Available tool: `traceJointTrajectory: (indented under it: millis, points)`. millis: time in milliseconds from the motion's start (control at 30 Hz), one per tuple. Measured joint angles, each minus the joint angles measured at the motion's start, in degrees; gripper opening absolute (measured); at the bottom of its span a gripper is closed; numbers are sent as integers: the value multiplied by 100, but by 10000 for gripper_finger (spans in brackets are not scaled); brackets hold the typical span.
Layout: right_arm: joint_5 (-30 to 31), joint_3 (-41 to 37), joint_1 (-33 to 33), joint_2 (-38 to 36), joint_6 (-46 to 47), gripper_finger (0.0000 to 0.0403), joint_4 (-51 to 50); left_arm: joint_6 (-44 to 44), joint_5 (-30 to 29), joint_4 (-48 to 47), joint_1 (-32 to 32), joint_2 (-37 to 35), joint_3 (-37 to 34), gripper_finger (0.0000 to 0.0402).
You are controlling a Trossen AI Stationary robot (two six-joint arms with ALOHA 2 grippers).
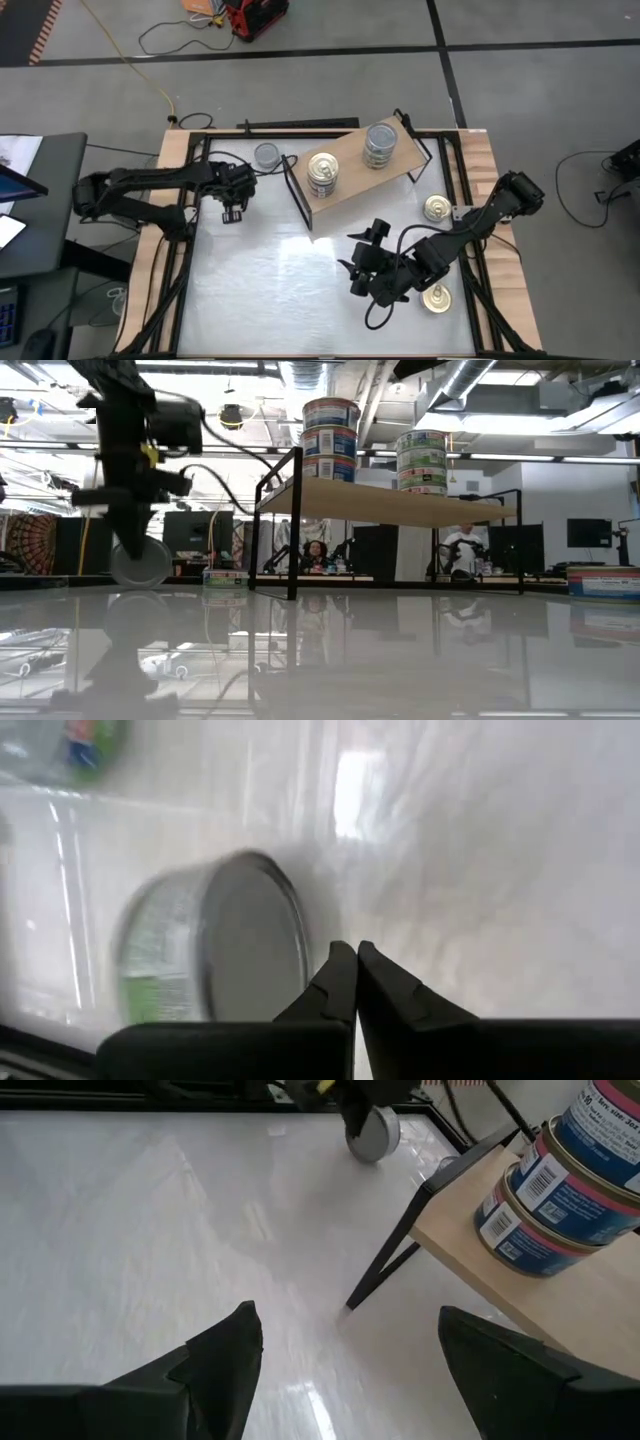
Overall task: Stack canned seafood by type on shelf
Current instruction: Stack the green tuna can on top of the green tuna can
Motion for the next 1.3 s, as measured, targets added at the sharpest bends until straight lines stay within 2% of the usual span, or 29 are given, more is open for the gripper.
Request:
traceJointTrajectory:
  millis: [133, 233, 333, 567, 700, 1000, 1167, 1300]
  points:
    - [0, 0, -23, 0, 0, 325, 0, -617, -73, -529, -306, -201, 445, 4]
    - [0, 0, -49, 0, 1, 325, 13, -1002, -83, -603, -356, -246, 664, 27]
    - [0, 0, -37, 0, 32, 325, 34, -1095, -159, -646, -253, -225, 706, 79]
    - [-13, 0, 7, 0, 44, 325, 27, -679, -391, -654, 92, -224, 710, 238]
    - [-13, 0, -24, 0, 5, 325, 27, -208, -619, -453, 486, -224, 710, 285]
    - [-26, 2, -33, 2, -2, 325, 87, 486, 373, -169, 1877, 283, 717, 277]
    - [-42, -148, -35, 2, -19, 325, 143, 703, 540, -229, 2114, 751, 717, 264]
    - [-44, -293, -95, 9, -19, 325, 147, 760, 534, -301, 2109, 948, 717, 233]
